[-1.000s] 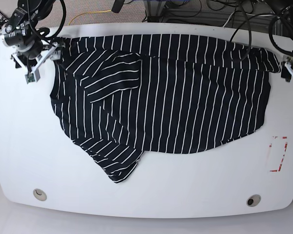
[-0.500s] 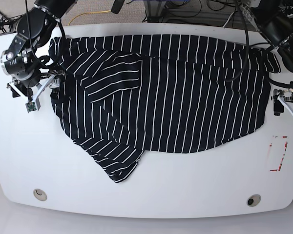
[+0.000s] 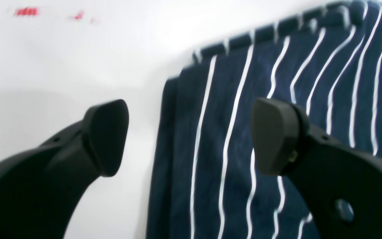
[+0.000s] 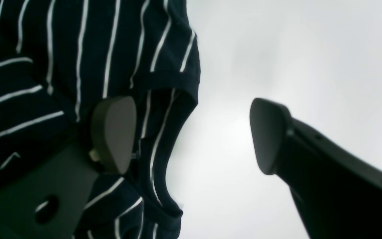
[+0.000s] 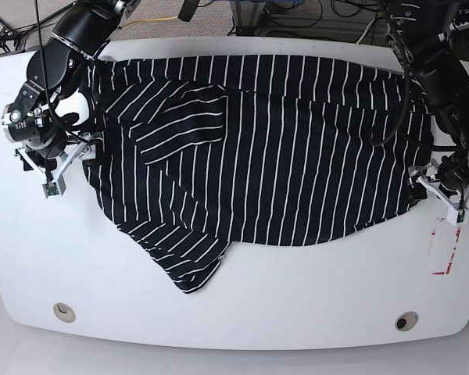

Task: Fold the T-shirt properly
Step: 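Release the shirt edge and move both grippers to its side edges, then grasp the shirt's side edges with both grippers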

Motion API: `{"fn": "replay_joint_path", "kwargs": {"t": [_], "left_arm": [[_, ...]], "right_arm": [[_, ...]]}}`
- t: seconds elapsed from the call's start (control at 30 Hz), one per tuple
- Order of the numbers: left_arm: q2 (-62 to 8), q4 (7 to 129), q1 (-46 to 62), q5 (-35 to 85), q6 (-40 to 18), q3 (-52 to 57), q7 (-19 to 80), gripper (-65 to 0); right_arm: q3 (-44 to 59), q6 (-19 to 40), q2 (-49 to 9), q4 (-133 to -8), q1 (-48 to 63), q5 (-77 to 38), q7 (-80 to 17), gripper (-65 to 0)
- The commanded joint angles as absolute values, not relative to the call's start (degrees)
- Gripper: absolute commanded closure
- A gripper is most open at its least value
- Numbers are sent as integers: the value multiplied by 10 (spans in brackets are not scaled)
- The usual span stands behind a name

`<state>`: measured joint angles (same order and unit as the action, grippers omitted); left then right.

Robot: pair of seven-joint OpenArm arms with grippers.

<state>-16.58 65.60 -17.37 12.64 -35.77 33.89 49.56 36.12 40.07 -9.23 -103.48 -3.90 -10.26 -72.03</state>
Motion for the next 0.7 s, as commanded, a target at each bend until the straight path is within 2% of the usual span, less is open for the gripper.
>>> {"fn": "replay_joint_path", "kwargs": {"t": [0.0,0.47,0.6,0.67], "left_arm": [[-189,644,-189,135,-356,337,467,-526],[-197,527,-206,137,-357,278,410,-526],[-196,521,-206,138,-357,262,409,-524],[-196,521,-206,138,-357,262,409,-496]], "right_arm": [[364,400,-102,-1044,-50,-105,-708,-503],[365,400,-109,-1040,-65,-104,-698,-503],[363,400,-115,-994,-92,-104,-683,-503],[365,400,-119,-950,-122,-103,-674,-503]]}}
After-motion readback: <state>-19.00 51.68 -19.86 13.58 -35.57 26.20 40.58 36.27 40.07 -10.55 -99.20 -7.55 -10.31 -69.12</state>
